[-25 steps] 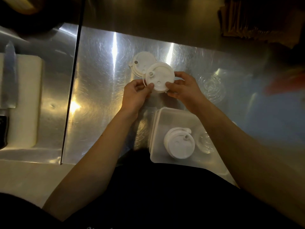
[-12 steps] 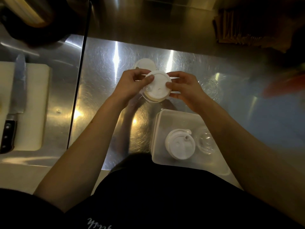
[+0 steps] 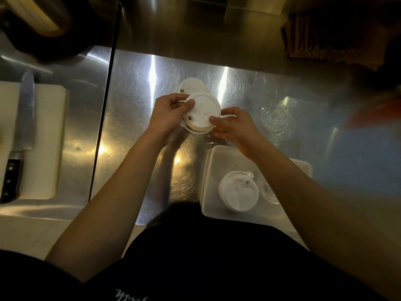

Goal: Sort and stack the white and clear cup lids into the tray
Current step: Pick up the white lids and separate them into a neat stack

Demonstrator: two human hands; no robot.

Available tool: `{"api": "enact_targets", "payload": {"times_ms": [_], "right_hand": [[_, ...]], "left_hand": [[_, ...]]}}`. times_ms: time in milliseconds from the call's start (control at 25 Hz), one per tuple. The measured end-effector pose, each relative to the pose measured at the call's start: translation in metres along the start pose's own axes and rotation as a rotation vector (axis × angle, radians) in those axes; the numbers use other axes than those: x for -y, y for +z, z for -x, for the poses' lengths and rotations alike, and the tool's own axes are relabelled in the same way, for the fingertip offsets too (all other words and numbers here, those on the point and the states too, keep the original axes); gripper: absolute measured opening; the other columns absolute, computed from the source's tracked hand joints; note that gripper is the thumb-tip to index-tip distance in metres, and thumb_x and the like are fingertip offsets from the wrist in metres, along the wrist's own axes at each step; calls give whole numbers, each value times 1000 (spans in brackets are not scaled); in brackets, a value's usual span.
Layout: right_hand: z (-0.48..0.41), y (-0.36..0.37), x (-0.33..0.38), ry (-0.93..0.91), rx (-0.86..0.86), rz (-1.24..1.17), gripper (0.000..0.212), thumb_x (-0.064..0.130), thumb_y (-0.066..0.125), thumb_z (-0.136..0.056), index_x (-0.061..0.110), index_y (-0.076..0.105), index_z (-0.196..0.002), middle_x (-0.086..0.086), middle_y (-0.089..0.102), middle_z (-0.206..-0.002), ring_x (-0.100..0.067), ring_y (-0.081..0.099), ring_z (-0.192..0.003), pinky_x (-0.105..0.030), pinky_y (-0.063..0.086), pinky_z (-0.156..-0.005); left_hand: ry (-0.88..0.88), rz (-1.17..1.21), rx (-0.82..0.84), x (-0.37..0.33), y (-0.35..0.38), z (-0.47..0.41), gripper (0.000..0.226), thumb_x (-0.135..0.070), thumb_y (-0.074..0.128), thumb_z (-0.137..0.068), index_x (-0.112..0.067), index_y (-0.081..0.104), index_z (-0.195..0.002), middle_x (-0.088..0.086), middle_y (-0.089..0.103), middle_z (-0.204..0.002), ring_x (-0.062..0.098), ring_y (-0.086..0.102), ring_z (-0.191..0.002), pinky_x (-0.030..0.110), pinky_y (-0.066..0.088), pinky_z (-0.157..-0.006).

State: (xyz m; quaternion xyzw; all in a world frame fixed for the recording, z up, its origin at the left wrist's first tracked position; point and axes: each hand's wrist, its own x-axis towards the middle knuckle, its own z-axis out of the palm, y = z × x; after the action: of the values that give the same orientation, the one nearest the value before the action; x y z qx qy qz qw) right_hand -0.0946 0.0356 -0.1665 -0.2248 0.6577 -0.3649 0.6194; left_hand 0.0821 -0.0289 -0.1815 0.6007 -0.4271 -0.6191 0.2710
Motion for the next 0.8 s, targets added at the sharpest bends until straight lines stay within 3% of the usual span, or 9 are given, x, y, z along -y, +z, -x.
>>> {"api": "enact_targets", "payload": {"times_ms": [120, 280, 480, 800], "right_hand": [[-6, 6, -2, 7, -18, 22, 43, 17, 77, -83, 2, 55, -116, -16, 67, -109, -27, 72, -93, -23, 60, -67], [-22, 15, 4, 4, -46, -26, 32, 17, 77, -82, 4, 57, -104, -19, 66, -108, -31, 72, -93, -27, 59, -68], [-45, 32, 9, 47, -149, -87, 17, 15, 73, -87, 9, 57, -90, -11, 66, -90, -28, 70, -85, -36, 62, -78], [-75, 48, 9, 164, -246, -135, 13, 15, 73, -87, 10, 60, -88, -20, 70, -108, -28, 73, -95, -32, 62, -81]], "left_hand": [[2, 5, -17, -1, -2, -7, 33, -18, 70, -87, -8, 66, -117, 13, 69, -117, 23, 69, -104, 42, 59, -88], [71, -117, -9, -10, -10, -30, 33, -23, 69, -86, -8, 67, -115, 9, 71, -108, 21, 69, -102, 33, 58, -86], [128, -308, 50, -24, -11, -65, 29, -24, 63, -91, -10, 68, -117, 5, 69, -115, 16, 64, -106, 25, 52, -90], [119, -503, 149, -29, -12, -110, 29, -30, 59, -93, -16, 68, -117, 1, 64, -128, 16, 58, -115, 23, 46, -90]]}}
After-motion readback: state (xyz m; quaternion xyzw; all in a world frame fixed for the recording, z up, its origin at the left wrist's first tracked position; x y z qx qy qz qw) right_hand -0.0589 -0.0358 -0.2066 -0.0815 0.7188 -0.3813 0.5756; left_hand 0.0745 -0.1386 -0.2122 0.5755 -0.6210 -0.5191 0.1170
